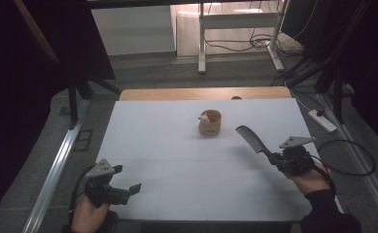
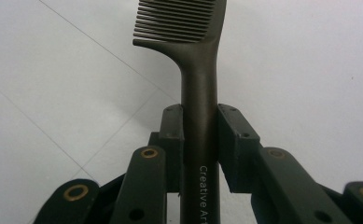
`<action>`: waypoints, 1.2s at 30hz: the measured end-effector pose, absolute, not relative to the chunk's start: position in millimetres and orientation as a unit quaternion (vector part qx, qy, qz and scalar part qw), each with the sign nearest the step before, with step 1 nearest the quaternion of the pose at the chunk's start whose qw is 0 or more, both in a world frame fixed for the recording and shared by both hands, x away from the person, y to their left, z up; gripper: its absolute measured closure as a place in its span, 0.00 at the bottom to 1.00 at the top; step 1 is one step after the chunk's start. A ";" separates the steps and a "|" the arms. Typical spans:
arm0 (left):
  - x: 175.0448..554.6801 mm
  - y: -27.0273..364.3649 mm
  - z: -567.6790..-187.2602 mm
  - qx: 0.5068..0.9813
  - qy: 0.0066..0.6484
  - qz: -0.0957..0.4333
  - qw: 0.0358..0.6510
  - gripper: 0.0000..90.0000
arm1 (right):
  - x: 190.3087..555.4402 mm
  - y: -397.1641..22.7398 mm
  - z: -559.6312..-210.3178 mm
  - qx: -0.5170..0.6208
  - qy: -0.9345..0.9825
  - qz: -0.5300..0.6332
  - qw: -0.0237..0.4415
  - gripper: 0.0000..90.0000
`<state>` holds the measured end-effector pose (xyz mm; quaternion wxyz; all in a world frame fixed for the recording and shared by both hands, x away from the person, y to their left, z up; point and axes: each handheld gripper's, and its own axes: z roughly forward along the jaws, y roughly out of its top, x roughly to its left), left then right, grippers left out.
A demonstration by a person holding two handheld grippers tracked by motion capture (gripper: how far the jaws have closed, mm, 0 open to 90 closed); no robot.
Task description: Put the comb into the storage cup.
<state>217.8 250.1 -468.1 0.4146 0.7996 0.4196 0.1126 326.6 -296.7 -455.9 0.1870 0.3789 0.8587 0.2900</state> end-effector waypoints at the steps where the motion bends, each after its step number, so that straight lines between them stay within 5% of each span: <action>1: 218.3 249.6 -467.5 0.800 0.418 0.114 0.415 0.01 | 326.0 -296.8 -455.1 0.377 0.859 0.292 0.188 0.81; 36: 263.4 221.2 -434.8 0.793 0.388 0.071 0.464 0.00 | 298.9 -285.4 -441.3 0.312 0.861 0.345 0.207 0.81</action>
